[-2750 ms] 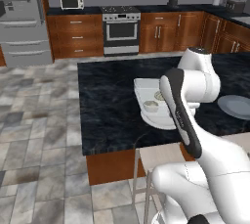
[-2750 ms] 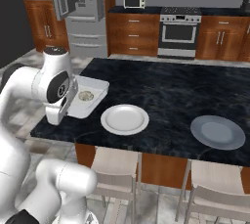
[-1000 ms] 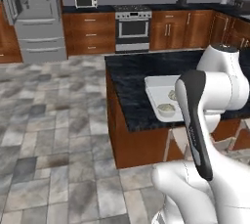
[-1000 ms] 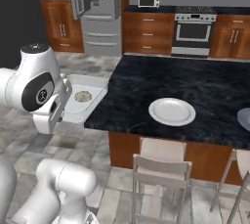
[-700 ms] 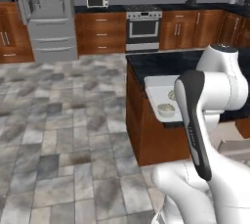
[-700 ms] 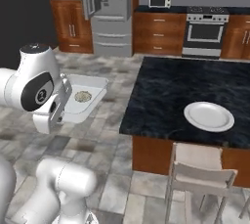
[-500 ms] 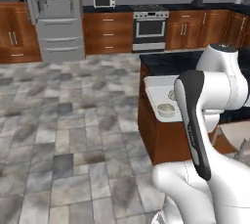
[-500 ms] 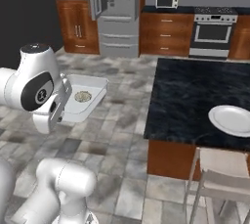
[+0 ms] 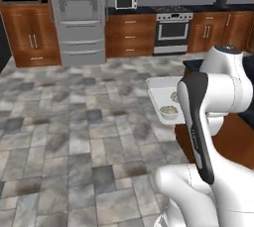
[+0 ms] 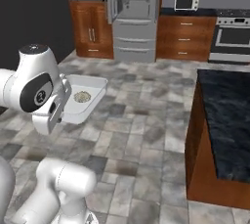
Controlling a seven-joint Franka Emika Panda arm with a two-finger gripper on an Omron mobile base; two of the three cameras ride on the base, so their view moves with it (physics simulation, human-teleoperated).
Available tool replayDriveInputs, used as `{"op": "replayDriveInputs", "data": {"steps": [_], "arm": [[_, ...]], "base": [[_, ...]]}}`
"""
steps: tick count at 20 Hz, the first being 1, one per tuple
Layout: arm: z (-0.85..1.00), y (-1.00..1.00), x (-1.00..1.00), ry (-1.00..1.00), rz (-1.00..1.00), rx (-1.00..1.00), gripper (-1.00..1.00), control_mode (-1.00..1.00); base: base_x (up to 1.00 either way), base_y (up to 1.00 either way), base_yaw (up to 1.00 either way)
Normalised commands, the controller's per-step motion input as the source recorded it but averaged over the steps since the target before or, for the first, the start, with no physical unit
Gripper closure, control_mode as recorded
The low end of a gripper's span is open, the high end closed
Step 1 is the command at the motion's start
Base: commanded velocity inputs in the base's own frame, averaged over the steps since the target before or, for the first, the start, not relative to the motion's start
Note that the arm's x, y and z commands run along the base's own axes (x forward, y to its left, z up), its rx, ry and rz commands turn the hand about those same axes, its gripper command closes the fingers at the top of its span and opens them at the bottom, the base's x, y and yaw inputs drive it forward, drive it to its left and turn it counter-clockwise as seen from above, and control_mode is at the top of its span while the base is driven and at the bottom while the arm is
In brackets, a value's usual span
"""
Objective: Place two dumplings into each of the tupperware containers and then place the containers in the fridge.
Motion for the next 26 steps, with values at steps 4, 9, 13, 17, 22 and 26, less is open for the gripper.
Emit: {"op": "replayDriveInputs", "data": {"steps": [4,9,13,17,22,26], "arm": [[0.00,0.00,0.00,0.00,0.00,0.00,1.00,1.00],[0.00,0.00,0.00,0.00,0.00,0.00,1.00,1.00],[0.00,0.00,0.00,0.00,0.00,0.00,1.00,1.00],[0.00,0.00,0.00,0.00,0.00,0.00,1.00,1.00],[0.00,0.00,0.00,0.00,0.00,0.00,1.00,1.00],[0.00,0.00,0.00,0.00,0.00,0.00,1.00,1.00]], "base": [[1.00,1.00,-0.03],[1.00,0.70,-0.07],[1.00,0.16,-0.21],[1.00,0.04,-0.17],[1.00,0.11,0.29],[1.00,0.00,0.24]]}}
